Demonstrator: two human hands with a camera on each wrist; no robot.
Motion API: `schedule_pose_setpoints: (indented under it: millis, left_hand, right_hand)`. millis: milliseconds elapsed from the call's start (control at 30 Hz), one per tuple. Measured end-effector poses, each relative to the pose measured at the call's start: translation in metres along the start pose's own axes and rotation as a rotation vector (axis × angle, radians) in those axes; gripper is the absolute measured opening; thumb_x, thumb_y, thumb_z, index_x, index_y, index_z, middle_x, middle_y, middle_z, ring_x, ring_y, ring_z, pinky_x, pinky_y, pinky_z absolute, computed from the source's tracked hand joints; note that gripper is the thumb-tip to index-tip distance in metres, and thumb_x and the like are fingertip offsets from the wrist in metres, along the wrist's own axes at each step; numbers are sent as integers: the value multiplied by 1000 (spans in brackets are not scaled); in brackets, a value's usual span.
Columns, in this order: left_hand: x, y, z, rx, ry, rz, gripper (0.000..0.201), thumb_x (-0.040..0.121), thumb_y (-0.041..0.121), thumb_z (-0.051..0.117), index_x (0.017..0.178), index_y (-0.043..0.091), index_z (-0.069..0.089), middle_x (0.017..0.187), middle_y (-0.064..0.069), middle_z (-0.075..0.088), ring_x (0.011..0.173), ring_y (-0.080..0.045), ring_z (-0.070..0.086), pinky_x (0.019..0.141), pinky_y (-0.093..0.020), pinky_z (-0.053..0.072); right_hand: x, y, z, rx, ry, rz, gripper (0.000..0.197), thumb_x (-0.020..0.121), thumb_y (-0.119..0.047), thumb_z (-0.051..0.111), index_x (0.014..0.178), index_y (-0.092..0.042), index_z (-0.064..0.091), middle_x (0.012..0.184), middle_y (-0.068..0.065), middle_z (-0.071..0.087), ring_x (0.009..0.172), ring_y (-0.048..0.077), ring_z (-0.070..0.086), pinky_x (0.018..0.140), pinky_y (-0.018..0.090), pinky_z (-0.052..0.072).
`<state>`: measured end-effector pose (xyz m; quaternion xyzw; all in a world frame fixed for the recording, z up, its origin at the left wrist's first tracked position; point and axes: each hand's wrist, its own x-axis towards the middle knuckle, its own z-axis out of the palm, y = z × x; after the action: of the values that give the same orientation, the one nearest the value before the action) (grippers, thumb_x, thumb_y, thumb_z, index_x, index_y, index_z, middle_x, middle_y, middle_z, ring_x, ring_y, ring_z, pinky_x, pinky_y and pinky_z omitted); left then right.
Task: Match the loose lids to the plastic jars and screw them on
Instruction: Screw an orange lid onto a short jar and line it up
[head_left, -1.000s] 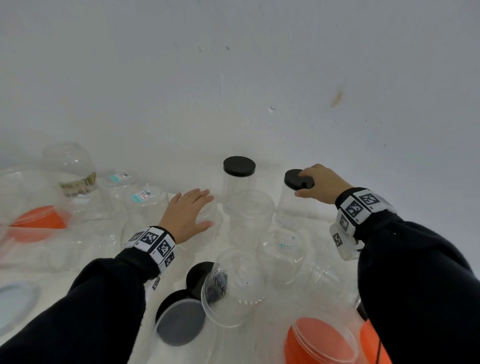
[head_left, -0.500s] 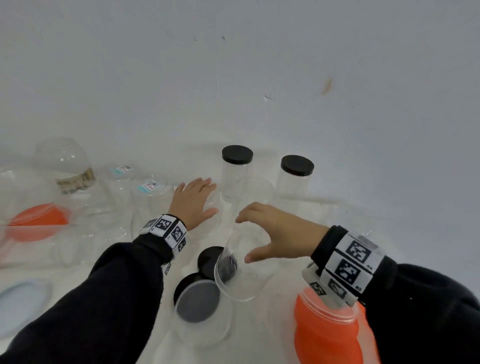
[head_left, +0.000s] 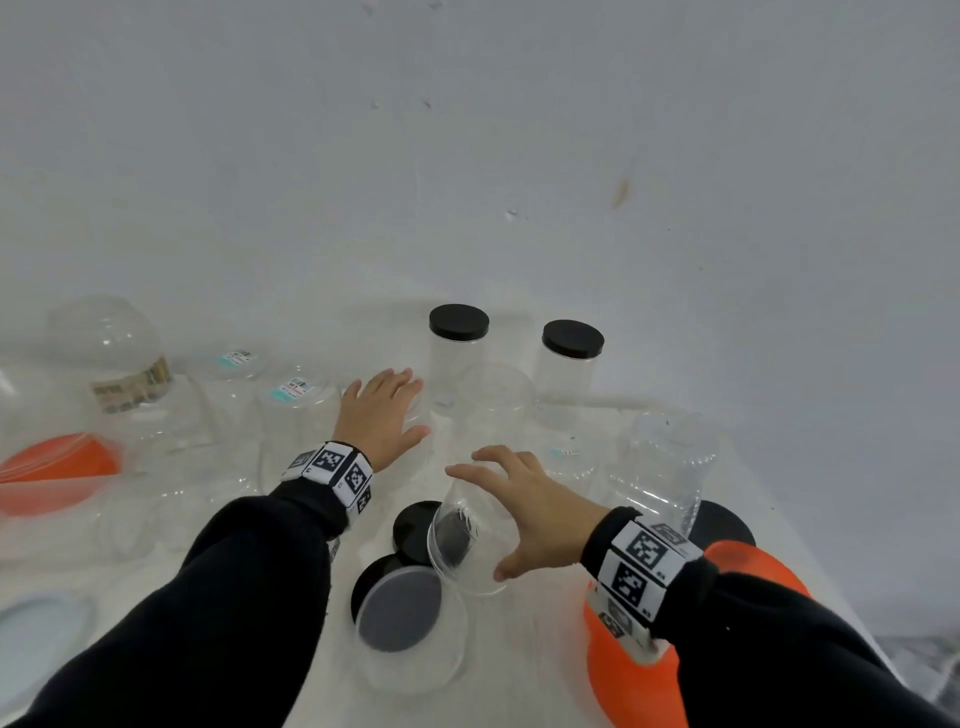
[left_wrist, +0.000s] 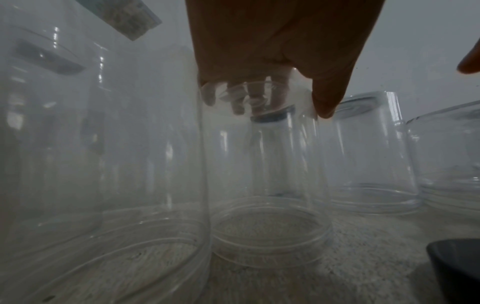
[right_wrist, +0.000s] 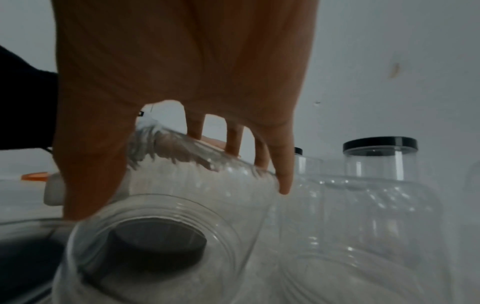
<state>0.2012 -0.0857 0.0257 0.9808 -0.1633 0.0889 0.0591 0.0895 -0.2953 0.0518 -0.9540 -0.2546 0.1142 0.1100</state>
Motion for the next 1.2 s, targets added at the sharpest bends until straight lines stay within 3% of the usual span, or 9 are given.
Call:
schedule_pose_setpoints:
  millis: [200, 367, 500, 600, 700, 800, 900, 1000, 1200]
  left_hand:
    - [1, 0, -2, 12, -32, -13, 63, 92, 49, 44, 146, 22, 22, 156, 3, 14, 143, -16, 10, 114, -44, 12]
    - [4, -2, -17, -91, -190, -3, 69, 92, 48, 45, 148, 18, 18, 157, 2, 8, 144, -17, 7, 115, -44, 7]
    - [0, 2, -32, -216, -195, -18, 65, 92, 40, 50, 145, 11, 26, 154, -6, 20, 141, -21, 18, 115, -39, 16]
    - [-21, 28, -41, -342, -87, 101, 51, 92, 32, 54, 135, 9, 41, 141, -7, 38, 130, -21, 35, 106, -32, 28]
    - [-59, 69, -42, -401, -66, 312, 39, 92, 32, 55, 125, 13, 49, 129, -2, 46, 120, -16, 42, 99, -28, 35]
    - [-102, 109, -31, -390, -208, 588, 37, 92, 35, 53, 124, 17, 50, 126, 3, 46, 117, -11, 43, 99, -26, 36]
    - [-135, 140, -13, -335, -356, 780, 37, 92, 35, 52, 125, 17, 48, 128, 3, 45, 117, -12, 42, 97, -24, 34]
    - [-151, 161, 1, -267, -454, 866, 41, 92, 32, 53, 127, 13, 46, 132, -2, 45, 116, -18, 43, 99, -35, 36]
    - [-164, 184, 9, -159, -558, 893, 62, 92, 29, 55, 145, 12, 27, 154, -2, 21, 139, -18, 21, 111, -32, 22]
  right_hand:
    - [-22, -1, -9, 48, 227, 10, 98, 53, -14, 76, 136, -33, 27, 137, -7, 14, 124, 21, 17, 95, 43, 43]
    - [-49, 4, -25, 105, 451, 52, 93, 49, -12, 74, 120, -36, 19, 131, -10, 12, 119, 18, 19, 90, 32, 39]
    - [-74, 6, -32, 161, 584, 122, 92, 46, -18, 67, 129, -17, 28, 130, -3, 16, 119, 25, 24, 92, 31, 31]
    - [-97, 4, -34, 193, 671, 179, 95, 49, -9, 79, 132, -16, 32, 127, -6, 18, 120, 26, 28, 94, 32, 36]
    - [-123, 3, -32, 256, 791, 287, 98, 52, -13, 85, 134, -22, 33, 127, -7, 23, 121, 16, 31, 96, 28, 36]
    - [-145, 1, -27, 350, 896, 395, 97, 52, -18, 89, 131, -18, 33, 125, -6, 28, 113, 8, 36, 92, 22, 37]
    - [-161, 0, -18, 366, 869, 480, 97, 54, -20, 89, 130, -14, 30, 125, -3, 30, 105, 5, 39, 82, 11, 35]
    - [-170, 4, -5, 414, 820, 516, 97, 55, -18, 88, 130, -13, 27, 122, -3, 32, 92, 1, 43, 68, 6, 37]
    - [-173, 21, 9, 484, 782, 497, 94, 52, -16, 89, 124, -14, 30, 121, -1, 37, 103, 12, 42, 67, 9, 37]
